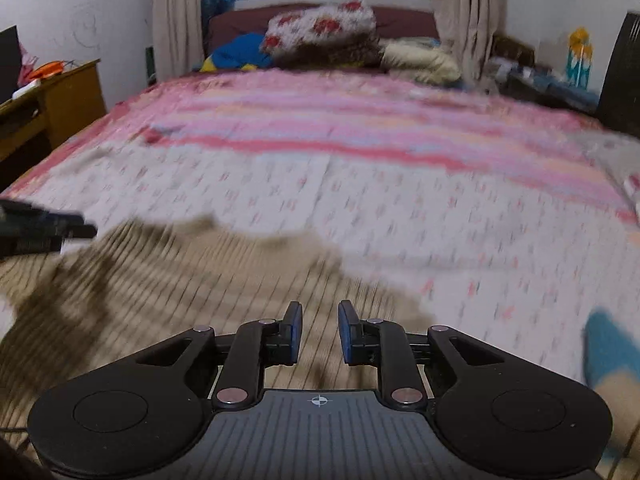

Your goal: Fold small clothes

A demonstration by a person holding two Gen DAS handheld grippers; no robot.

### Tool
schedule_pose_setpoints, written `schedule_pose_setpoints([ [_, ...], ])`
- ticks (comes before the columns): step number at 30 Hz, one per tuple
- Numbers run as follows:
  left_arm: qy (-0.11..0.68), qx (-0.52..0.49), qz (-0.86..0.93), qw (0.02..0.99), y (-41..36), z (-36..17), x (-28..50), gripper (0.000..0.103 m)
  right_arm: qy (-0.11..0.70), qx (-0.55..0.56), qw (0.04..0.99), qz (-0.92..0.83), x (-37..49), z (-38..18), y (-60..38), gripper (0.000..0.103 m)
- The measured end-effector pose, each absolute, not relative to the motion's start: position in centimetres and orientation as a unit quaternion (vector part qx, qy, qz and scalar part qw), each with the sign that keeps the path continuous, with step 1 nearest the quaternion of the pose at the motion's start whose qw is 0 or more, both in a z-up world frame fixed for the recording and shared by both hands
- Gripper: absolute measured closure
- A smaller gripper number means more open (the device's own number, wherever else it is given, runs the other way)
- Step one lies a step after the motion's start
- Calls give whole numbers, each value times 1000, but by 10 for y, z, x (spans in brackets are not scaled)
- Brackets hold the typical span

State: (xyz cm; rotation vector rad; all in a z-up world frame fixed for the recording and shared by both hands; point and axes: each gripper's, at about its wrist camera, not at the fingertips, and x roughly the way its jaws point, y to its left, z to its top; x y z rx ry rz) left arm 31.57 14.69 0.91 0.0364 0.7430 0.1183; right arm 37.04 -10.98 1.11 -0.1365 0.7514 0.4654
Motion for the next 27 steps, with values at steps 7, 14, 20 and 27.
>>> schedule_pose_setpoints([
  [7,392,46,72,916,142,-14,283,64,400,-46,898,179,357,-28,-130,83],
  [14,405,6,92,909,155,-25,270,62,407,-4,901,151,348,-28,-157,85],
  [20,387,-14,66,920,134,-13,250,62,382,-9,912,150,320,-5,-170,83],
  [27,399,-20,40,916,111,-20,241,62,433,8,894,112,311,-29,-197,82],
])
